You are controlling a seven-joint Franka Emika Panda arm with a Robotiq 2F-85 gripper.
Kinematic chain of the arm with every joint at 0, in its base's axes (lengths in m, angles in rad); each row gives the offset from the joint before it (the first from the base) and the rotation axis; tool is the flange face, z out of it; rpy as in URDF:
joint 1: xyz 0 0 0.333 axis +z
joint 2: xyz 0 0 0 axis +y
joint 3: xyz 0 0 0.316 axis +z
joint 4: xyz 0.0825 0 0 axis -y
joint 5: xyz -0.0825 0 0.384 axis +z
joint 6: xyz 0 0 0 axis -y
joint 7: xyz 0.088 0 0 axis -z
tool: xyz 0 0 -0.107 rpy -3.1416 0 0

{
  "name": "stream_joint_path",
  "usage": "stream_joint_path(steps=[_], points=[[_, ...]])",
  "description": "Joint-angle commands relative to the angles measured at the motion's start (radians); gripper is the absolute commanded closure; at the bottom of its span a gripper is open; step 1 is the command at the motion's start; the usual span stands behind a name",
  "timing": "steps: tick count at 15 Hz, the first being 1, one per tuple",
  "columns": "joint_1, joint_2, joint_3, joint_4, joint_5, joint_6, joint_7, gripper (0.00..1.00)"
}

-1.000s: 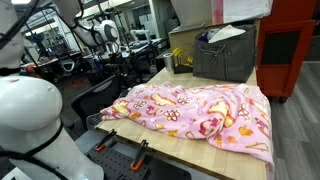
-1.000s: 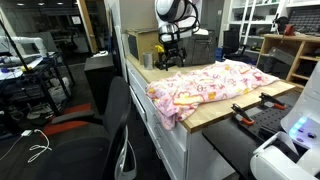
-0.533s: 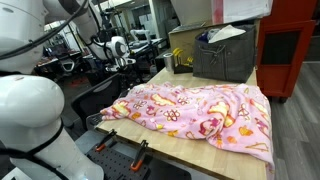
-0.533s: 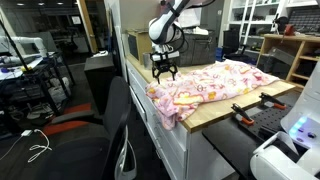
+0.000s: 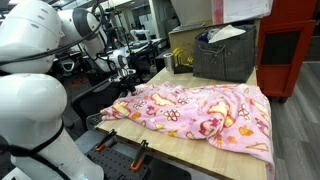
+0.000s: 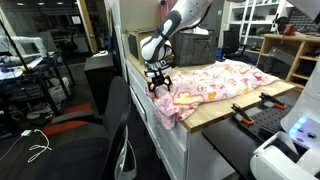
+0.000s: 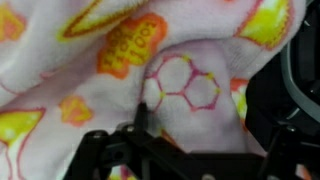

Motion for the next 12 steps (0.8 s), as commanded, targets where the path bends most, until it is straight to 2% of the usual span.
stream_joint_path(steps=[1, 3, 4, 5, 12], points=[[0.057, 0.073, -0.060, 0.118, -0.074, -0.086, 0.015, 0.00], [0.073, 0.099, -0.075, 0.146, -0.101, -0.114, 0.014, 0.00], [0.082, 0.112, -0.082, 0.159, -0.114, -0.128, 0.021, 0.25], [0.084, 0.121, -0.080, 0.170, -0.118, -0.145, 0.016, 0.26], [0.062, 0.124, -0.021, 0.220, -0.066, -0.232, -0.010, 0.77]])
